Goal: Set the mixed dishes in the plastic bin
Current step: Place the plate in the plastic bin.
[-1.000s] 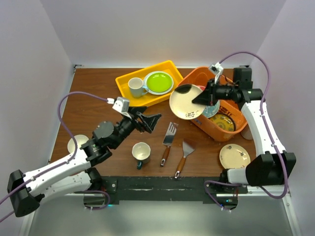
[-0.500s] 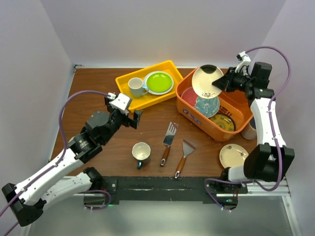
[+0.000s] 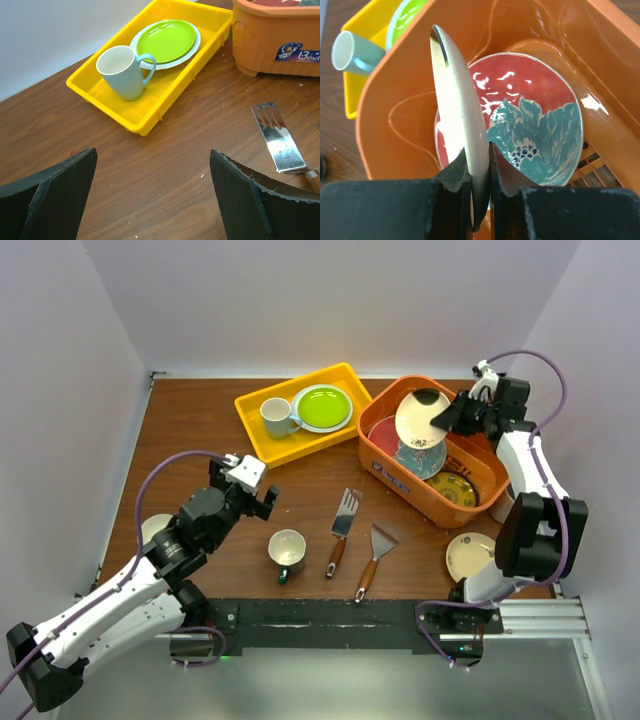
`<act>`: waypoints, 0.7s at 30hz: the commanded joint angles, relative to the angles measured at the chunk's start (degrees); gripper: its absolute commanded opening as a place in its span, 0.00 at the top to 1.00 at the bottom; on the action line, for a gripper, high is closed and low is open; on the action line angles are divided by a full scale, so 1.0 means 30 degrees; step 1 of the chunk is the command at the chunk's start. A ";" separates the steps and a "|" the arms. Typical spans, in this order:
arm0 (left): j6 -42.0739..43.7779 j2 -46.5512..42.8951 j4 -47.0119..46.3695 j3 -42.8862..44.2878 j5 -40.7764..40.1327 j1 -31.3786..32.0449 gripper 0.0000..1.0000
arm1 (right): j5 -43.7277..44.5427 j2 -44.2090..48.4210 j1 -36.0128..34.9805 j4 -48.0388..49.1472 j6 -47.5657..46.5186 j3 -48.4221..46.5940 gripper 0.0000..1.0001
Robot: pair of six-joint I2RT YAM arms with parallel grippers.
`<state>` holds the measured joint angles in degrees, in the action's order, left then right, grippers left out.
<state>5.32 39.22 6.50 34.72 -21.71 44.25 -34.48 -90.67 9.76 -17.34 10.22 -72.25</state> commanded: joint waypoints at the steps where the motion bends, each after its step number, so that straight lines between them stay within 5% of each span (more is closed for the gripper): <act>1: 0.0013 -0.0564 -0.1083 -0.0264 -0.0348 -0.0189 0.00 | 0.0915 -0.0594 -0.0438 0.1562 0.0345 0.0584 1.00; 13: 0.0130 -0.0857 -0.1142 -0.0382 -0.0145 -0.0424 0.00 | 0.1912 -0.3288 -0.1144 0.1006 -0.0739 0.0704 0.93; 21: 0.0160 -0.0916 -0.1171 -0.0411 -0.0086 -0.0453 0.00 | 0.2498 -0.3760 -0.1115 0.0420 -0.1325 0.0733 0.69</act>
<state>5.32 37.21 6.33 33.85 -21.76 43.31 -30.94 -101.01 6.44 -15.03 9.47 -69.76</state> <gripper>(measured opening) 0.997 0.228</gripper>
